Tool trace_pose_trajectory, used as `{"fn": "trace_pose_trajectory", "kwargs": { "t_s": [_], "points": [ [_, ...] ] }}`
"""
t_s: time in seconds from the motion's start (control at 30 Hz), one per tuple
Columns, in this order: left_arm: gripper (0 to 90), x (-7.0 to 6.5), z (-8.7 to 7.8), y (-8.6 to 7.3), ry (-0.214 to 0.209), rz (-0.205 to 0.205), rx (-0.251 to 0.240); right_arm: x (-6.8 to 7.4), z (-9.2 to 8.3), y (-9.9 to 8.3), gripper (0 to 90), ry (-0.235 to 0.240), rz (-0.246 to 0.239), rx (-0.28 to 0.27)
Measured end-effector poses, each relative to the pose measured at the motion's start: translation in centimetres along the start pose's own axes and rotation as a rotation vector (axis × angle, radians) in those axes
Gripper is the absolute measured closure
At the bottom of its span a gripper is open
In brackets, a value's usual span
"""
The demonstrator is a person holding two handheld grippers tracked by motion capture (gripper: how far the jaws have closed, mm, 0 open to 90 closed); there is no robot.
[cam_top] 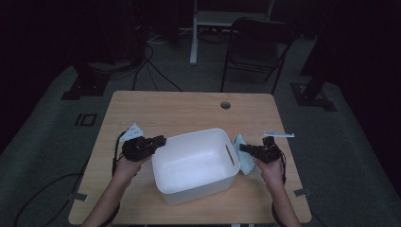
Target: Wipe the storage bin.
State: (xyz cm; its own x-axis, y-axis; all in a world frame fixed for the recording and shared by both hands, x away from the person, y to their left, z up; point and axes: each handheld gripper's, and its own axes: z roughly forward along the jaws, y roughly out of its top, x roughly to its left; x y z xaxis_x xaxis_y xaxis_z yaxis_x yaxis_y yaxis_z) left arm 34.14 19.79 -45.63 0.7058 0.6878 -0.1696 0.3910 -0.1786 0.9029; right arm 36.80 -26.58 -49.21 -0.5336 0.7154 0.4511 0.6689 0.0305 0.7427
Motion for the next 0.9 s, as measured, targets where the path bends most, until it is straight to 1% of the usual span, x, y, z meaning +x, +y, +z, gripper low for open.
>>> {"fn": "trace_pose_trajectory", "kwargs": {
  "t_s": [0.13, 0.2, 0.33, 0.4, 0.53, 0.57, 0.63, 0.7, 0.77, 0.8, 0.9],
  "points": [
    [80.2, -0.3, -0.4, -0.2, 0.001, 0.021, 0.005, -0.1, -0.1, 0.0, 84.2, 0.000, 0.002, -0.005],
    [81.8, -0.5, -0.7, -0.4, 0.004, 0.022, 0.003, -0.2, -0.2, -0.1, 84.2, 0.001, 0.008, -0.008],
    [84.9, -0.8, -1.5, -0.9, 0.011, 0.016, -0.006, -0.5, -0.5, -0.2, 84.2, -0.005, 0.018, -0.017],
    [84.8, -1.1, -1.8, -1.2, 0.030, 0.006, -0.012, -0.6, -0.7, -0.3, 84.2, -0.002, 0.026, -0.023],
    [84.3, -1.7, -2.2, -1.5, 0.045, -0.013, -0.017, -0.8, -0.9, -0.3, 84.2, 0.004, 0.036, -0.031],
    [84.3, -1.7, -2.2, -1.5, 0.047, -0.006, -0.014, -0.8, -0.9, -0.3, 84.2, 0.004, 0.036, -0.031],
    [81.3, -1.5, -2.1, -1.4, 0.032, -0.014, -0.011, -0.7, -1.0, -0.4, 84.2, 0.003, 0.034, -0.033],
    [80.2, -1.4, -2.0, -1.3, 0.033, -0.011, -0.015, -0.7, -1.1, -0.4, 84.2, 0.005, 0.035, -0.034],
    [78.7, -1.1, -1.7, -1.1, 0.022, -0.016, -0.009, -0.6, -1.1, -0.6, 84.3, 0.008, 0.036, -0.035],
    [76.4, -1.1, -1.6, -1.0, 0.020, -0.013, -0.007, -0.6, -1.2, -0.7, 84.3, 0.011, 0.035, -0.034],
    [76.4, -1.0, -1.2, -1.0, 0.011, -0.012, 0.003, -0.6, -1.2, -1.0, 84.2, 0.011, 0.039, -0.034]
  ]
}}
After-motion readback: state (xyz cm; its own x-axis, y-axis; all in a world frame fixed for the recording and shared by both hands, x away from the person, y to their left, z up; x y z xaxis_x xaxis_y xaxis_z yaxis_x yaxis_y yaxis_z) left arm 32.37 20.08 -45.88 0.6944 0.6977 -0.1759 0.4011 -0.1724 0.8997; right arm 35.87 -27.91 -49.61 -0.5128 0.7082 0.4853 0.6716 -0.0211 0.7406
